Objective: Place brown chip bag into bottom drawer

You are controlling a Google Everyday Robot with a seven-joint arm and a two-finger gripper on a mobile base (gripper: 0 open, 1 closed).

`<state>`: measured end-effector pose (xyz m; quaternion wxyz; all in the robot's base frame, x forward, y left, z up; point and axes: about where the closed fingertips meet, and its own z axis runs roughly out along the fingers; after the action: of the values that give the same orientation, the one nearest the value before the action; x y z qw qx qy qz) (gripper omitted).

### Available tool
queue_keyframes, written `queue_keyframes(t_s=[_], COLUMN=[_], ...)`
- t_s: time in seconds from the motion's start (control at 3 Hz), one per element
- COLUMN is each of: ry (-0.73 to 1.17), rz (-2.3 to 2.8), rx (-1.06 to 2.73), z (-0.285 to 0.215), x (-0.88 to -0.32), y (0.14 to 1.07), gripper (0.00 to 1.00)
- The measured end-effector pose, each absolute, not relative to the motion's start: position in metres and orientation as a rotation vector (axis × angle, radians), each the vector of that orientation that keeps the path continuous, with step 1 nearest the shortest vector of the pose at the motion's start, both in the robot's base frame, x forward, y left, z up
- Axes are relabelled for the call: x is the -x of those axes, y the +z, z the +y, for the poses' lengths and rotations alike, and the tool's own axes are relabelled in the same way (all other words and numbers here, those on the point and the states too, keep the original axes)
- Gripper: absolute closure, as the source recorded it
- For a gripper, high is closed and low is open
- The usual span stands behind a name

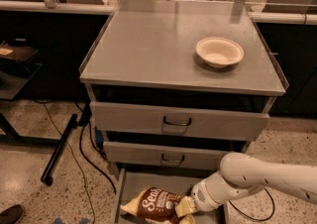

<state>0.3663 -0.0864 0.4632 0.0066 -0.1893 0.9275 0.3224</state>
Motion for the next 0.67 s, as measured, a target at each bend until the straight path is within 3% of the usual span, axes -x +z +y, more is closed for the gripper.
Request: queue_keyframes(t_s=[0.67], ry=[1.037], rz=[2.891], rx=[0.503], z=[-0.09], x=[-0.375], y=[0.432], gripper=[1.0])
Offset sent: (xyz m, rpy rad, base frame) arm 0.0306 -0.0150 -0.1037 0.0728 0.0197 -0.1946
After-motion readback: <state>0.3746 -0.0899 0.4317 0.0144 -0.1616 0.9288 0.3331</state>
